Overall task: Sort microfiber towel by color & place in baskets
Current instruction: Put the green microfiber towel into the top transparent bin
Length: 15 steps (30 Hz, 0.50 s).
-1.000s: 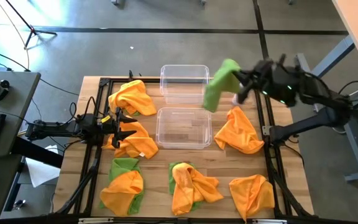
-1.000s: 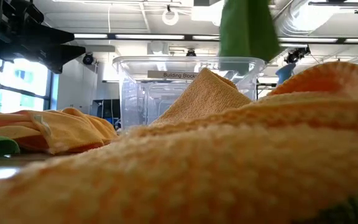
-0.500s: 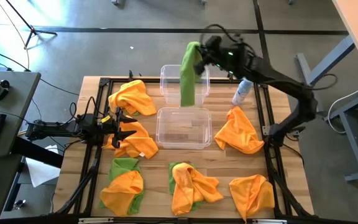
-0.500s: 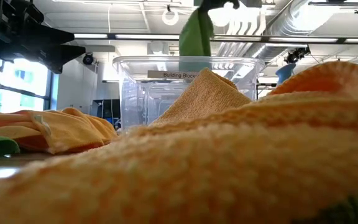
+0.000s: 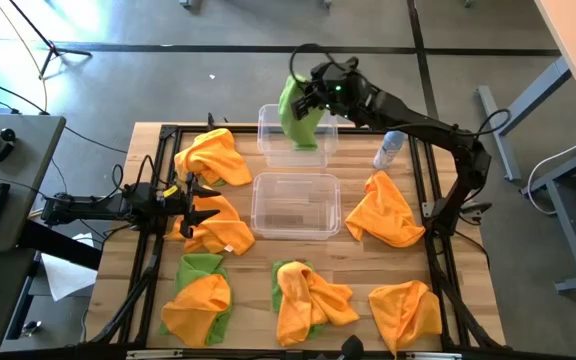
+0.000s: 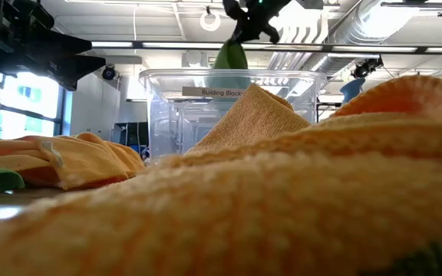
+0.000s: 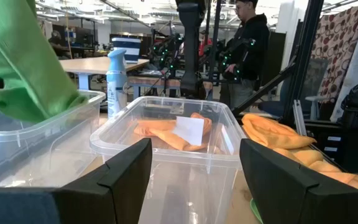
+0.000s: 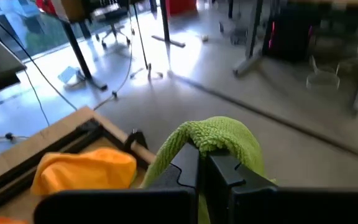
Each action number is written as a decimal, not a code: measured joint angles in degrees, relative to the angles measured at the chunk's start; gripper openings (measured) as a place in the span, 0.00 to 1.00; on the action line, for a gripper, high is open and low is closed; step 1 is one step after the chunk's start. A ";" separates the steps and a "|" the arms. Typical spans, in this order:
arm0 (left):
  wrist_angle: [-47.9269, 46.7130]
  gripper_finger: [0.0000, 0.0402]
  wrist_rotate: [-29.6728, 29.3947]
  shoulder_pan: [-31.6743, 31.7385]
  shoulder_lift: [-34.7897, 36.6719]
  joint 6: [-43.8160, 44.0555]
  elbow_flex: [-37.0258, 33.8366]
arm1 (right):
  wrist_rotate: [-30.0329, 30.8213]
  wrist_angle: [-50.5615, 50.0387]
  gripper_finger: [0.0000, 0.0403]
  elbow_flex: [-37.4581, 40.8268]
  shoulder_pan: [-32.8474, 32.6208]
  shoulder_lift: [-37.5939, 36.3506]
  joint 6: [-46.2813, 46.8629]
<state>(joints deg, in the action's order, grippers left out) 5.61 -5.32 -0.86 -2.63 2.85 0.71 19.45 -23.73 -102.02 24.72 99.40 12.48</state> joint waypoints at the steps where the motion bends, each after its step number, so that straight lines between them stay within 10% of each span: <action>1: 0.00 0.58 0.01 -0.01 0.00 -0.01 -0.01 | 0.00 -1.02 0.00 0.00 -0.06 0.45 1.95; 15: 0.01 0.58 0.04 -0.01 0.02 -0.02 0.00 | -4.54 -4.54 0.00 0.00 1.13 10.20 19.19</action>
<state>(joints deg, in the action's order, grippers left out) 5.62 -5.28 -0.86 -2.61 2.83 0.71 14.91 -28.27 -102.02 25.85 109.61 31.67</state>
